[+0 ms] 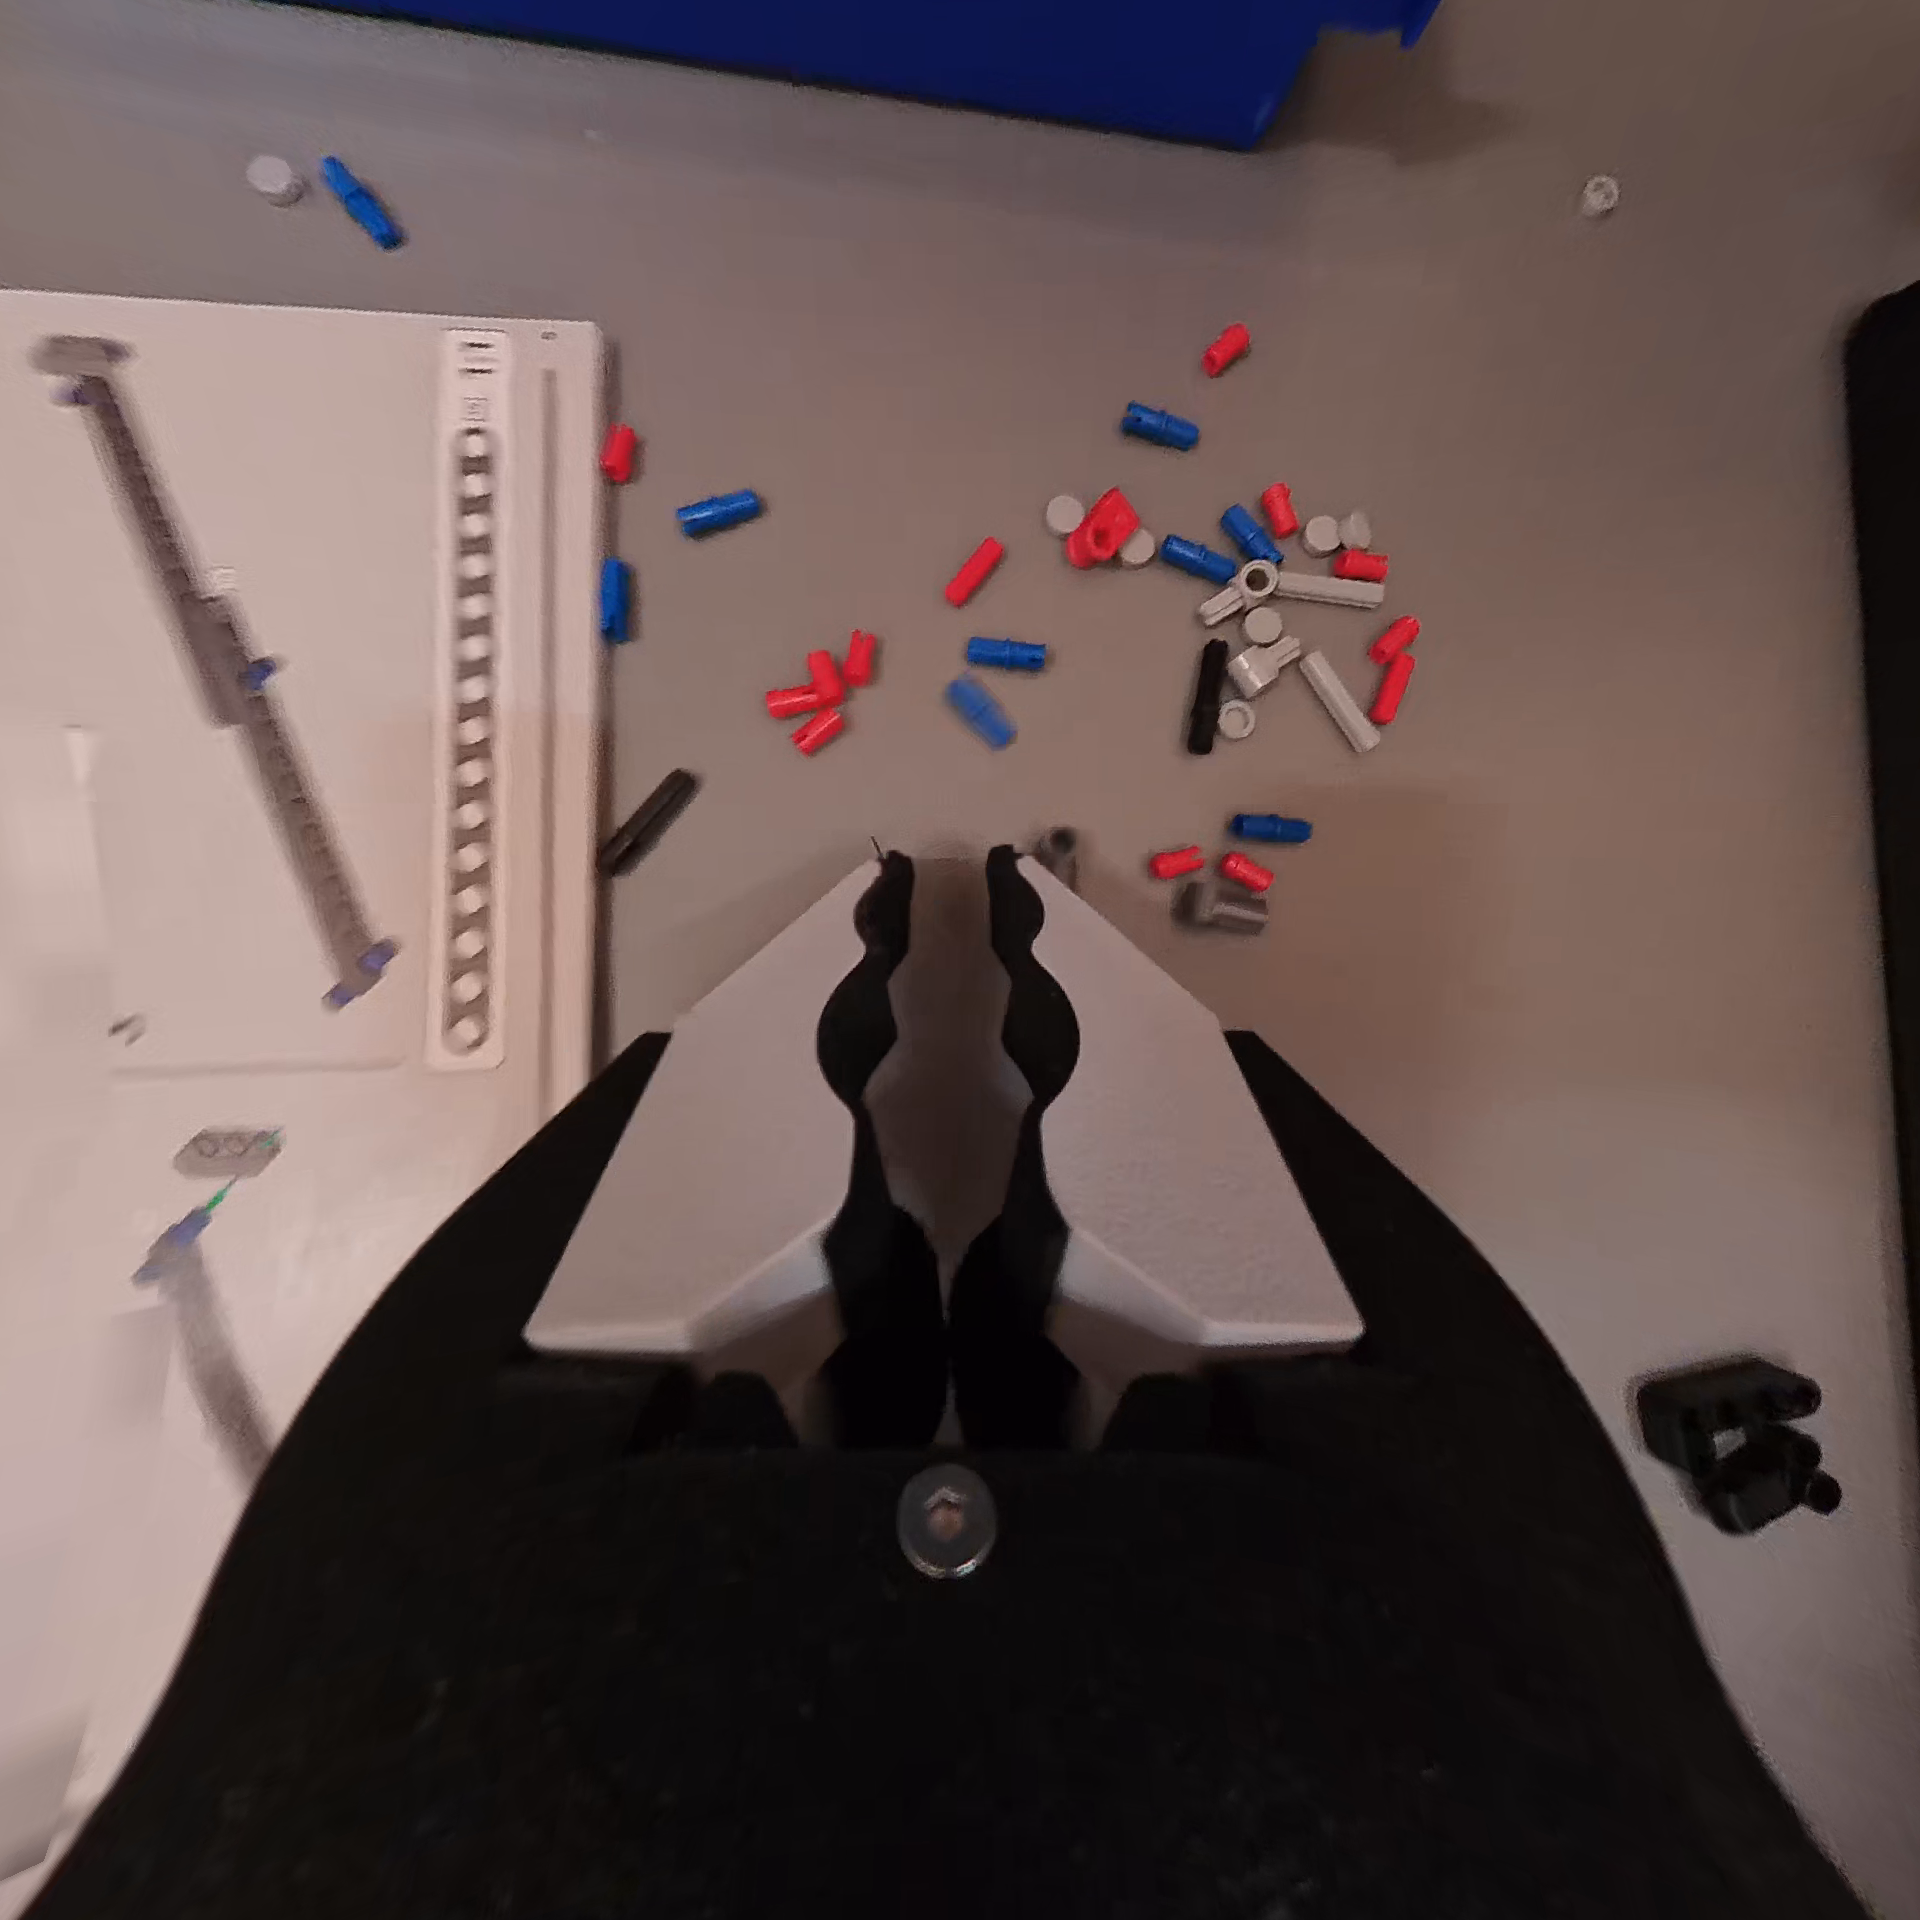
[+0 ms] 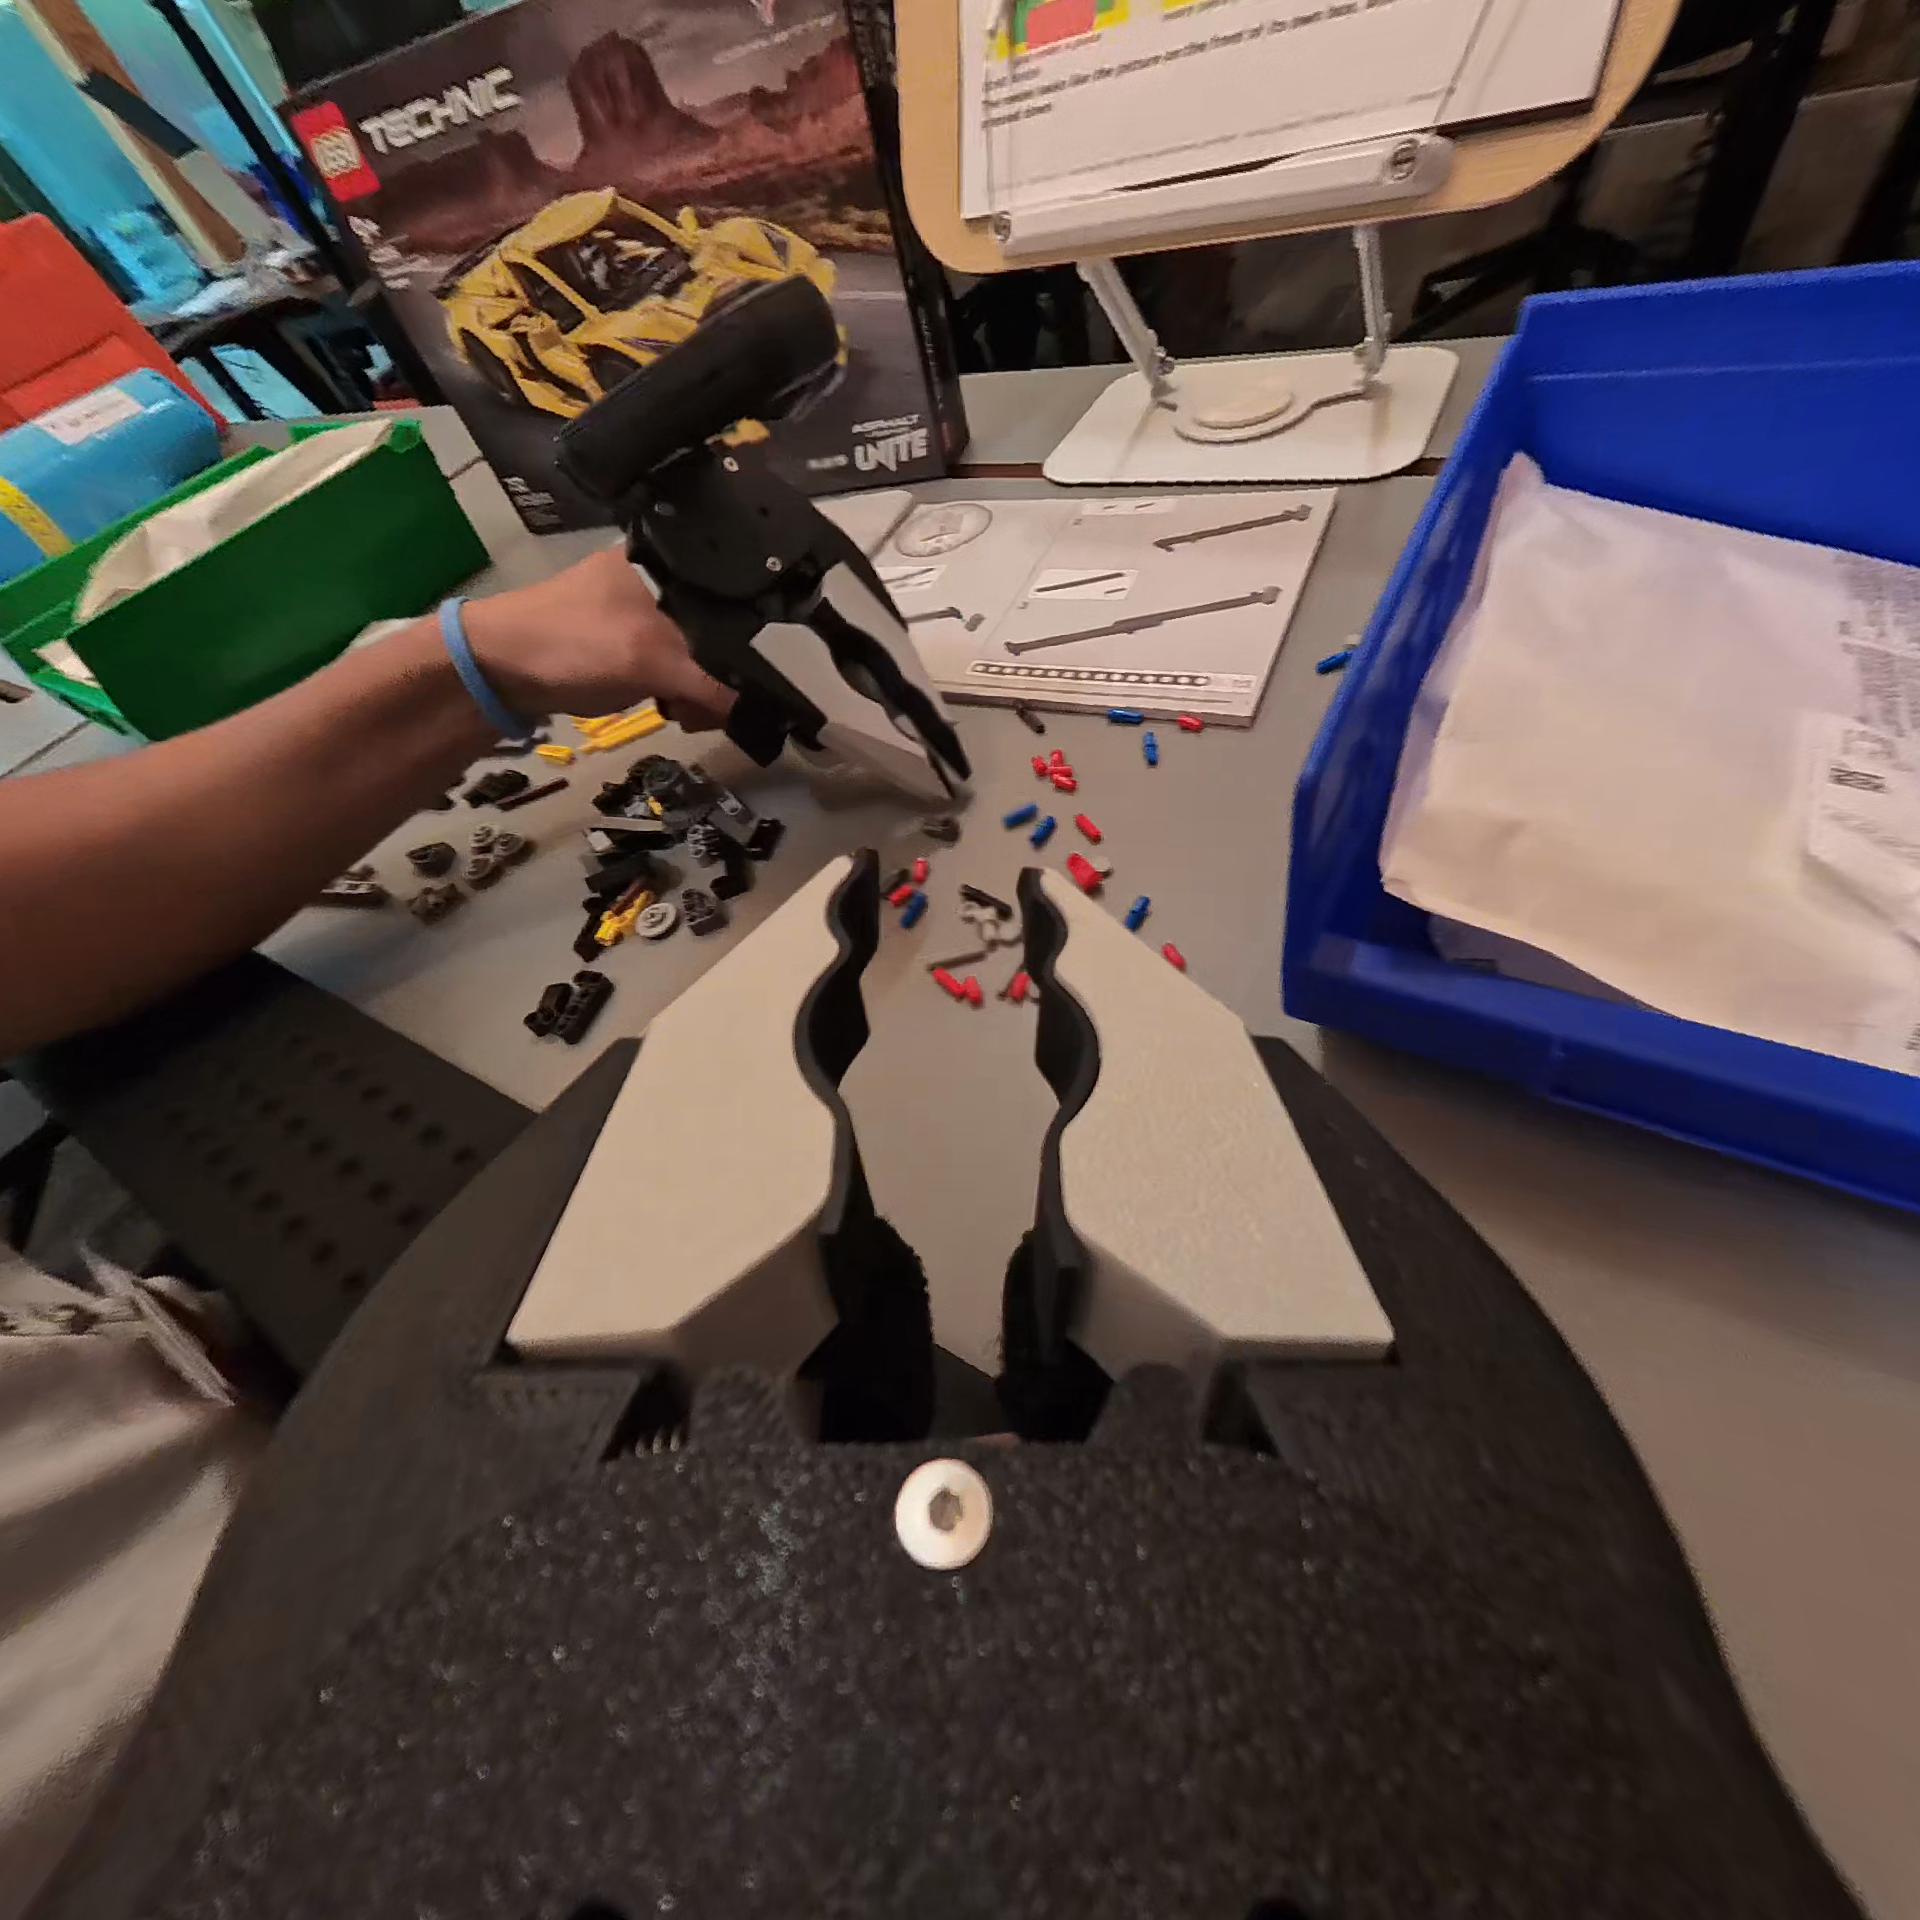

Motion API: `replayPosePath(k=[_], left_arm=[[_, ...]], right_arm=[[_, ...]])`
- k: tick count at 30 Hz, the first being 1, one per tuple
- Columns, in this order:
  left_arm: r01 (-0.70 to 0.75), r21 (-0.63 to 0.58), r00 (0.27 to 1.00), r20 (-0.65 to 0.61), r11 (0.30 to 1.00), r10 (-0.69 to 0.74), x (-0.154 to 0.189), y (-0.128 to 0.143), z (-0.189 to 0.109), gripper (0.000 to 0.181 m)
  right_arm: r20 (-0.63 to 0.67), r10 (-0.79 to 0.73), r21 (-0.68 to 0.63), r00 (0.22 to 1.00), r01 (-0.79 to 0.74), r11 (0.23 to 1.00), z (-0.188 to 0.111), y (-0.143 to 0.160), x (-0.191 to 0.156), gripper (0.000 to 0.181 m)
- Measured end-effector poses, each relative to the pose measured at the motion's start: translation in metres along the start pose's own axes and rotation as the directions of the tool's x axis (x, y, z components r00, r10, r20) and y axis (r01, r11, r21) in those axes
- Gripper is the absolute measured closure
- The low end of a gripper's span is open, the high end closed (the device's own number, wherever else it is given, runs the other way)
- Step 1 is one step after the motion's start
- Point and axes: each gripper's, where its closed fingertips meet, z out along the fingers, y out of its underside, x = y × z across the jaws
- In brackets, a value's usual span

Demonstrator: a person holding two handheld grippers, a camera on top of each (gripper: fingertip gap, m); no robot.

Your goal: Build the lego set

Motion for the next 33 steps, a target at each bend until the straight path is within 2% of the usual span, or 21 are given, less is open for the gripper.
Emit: replayPosePath(k=[2, 4, 6, 8, 10, 13, 14, 19, 24, 26, 28, 29, 31, 33], left_arm=[[0.022, 0.041, 0.998, 0.058, 0.999, -0.025, -0.016, 0.007, -0.022, 0.162], [0.04, 0.067, 0.984, 0.172, 0.997, -0.051, -0.046, 0.021, -0.048, 0.153], [0.035, 0.095, 0.972, 0.228, 0.995, -0.056, -0.065, 0.029, -0.064, 0.152], [0.005, 0.083, 0.973, 0.23, 0.997, -0.024, -0.07, 0.032, -0.064, 0.153], [-0.011, -0.007, 0.972, 0.234, 1.0, 0.013, -0.072, 0.043, -0.055, 0.154], [-0.032, -0.062, 0.97, 0.239, 0.998, 0.046, -0.073, 0.049, -0.046, 0.167], [-0.038, -0.046, 0.974, 0.223, 0.998, 0.048, -0.07, 0.045, -0.045, 0.177], [-0.058, 0.047, 0.994, 0.097, 0.997, 0.053, -0.035, 0.015, -0.028, 0.178], [-0.102, 0.023, 0.995, 0.021, 0.994, 0.102, -0.009, -0.004, 0.006, 0.177], [-0.097, 0.014, 0.995, 0.005, 0.995, 0.097, -0.007, -0.009, 0.013, 0.17], [-0.095, 0.034, 0.995, 0.01, 0.995, 0.095, -0.01, -0.019, 0.01, 0.157], [-0.092, 0.064, 0.996, 0.006, 0.994, 0.092, -0.013, -0.03, 0.006, 0.157], [-0.047, 0.115, 0.998, 0.041, 0.992, 0.043, -0.035, -0.059, 0.0, 0.156], [0.015, 0.128, 0.996, 0.084, 0.992, -0.025, -0.062, -0.091, 0.008, 0.15]], right_arm=[[0.034, 0.014, 0.013, 0.999, -0.015, 1.0, 0.002, 0.0, -0.006, 0.155], [0.04, 0.018, 0.015, 0.999, -0.019, 1.0, 0.004, 0.003, -0.006, 0.154], [0.042, 0.022, 0.003, 0.999, -0.023, 1.0, 0.008, 0.01, -0.004, 0.155], [0.057, 0.036, -0.008, 0.998, -0.035, 0.999, 0.013, 0.015, -0.004, 0.155], [0.069, 0.042, -0.013, 0.997, -0.041, 0.999, 0.017, 0.017, -0.005, 0.155], [0.076, 0.052, 0.0, 0.996, -0.052, 0.999, 0.018, 0.015, -0.006, 0.156], [0.079, 0.058, 0.004, 0.995, -0.059, 0.998, 0.018, 0.015, -0.007, 0.156], [0.072, 0.053, -0.028, 0.996, -0.051, 0.998, 0.019, 0.023, -0.007, 0.157], [0.073, 0.035, -0.042, 0.997, -0.032, 0.999, 0.019, 0.024, -0.008, 0.157], [0.075, 0.036, -0.045, 0.997, -0.032, 0.998, 0.018, 0.024, -0.009, 0.157], [0.066, 0.032, -0.05, 0.997, -0.029, 0.998, 0.017, 0.026, -0.008, 0.157], [0.06, 0.03, -0.053, 0.998, -0.027, 0.998, 0.015, 0.027, -0.008, 0.157], [0.039, 0.037, -0.049, 0.999, -0.035, 0.998, 0.013, 0.029, -0.005, 0.157], [0.009, 0.055, -0.026, 0.998, -0.055, 0.998, 0.015, 0.028, -0.002, 0.157]])
